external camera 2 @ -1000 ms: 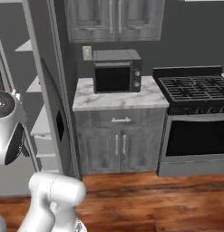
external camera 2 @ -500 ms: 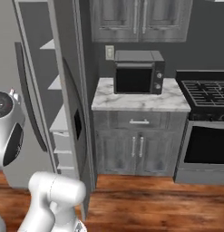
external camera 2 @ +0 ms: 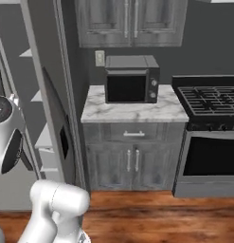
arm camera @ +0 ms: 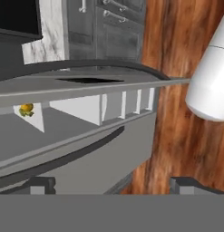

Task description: Take the lemons from the highest rack and move them to the second highest rack where the squash and broccoli are located, to maximize freezer space. Close the freezer door after rearranging.

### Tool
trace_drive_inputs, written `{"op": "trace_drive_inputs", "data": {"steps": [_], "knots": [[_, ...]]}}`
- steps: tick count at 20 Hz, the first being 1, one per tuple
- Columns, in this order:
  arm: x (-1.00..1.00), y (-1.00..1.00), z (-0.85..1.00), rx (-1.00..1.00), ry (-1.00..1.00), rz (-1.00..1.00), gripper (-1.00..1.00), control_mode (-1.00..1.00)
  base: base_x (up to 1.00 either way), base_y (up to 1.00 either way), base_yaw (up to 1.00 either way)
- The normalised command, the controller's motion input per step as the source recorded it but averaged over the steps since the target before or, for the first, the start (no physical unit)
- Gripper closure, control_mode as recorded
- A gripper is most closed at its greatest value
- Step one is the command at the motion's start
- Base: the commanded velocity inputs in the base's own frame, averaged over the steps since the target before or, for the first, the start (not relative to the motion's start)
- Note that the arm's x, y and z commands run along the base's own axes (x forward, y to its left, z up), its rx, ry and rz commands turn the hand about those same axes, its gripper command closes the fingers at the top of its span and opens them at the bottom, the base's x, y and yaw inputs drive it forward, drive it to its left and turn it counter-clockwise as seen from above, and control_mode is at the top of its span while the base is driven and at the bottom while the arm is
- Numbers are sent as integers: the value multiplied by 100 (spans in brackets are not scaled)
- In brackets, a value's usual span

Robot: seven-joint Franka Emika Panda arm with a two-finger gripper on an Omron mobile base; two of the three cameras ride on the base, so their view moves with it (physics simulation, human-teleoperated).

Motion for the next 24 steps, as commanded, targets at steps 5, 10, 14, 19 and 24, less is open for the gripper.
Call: {"op": "trace_drive_inputs", "data": {"steps": [5, 10, 14, 19, 24], "knots": [[0, 0, 0, 0, 0, 0, -100, 100, 0, -100, 49], [0, 0, 0, 0, 0, 0, -100, 100, 2, -100, 47], [0, 0, 0, 0, 0, 0, -100, 100, -52, -93, 54], [0, 0, 0, 0, 0, 0, -100, 100, -2, -14, 94], [0, 0, 0, 0, 0, 0, -100, 100, -2, -4, 99]]}}
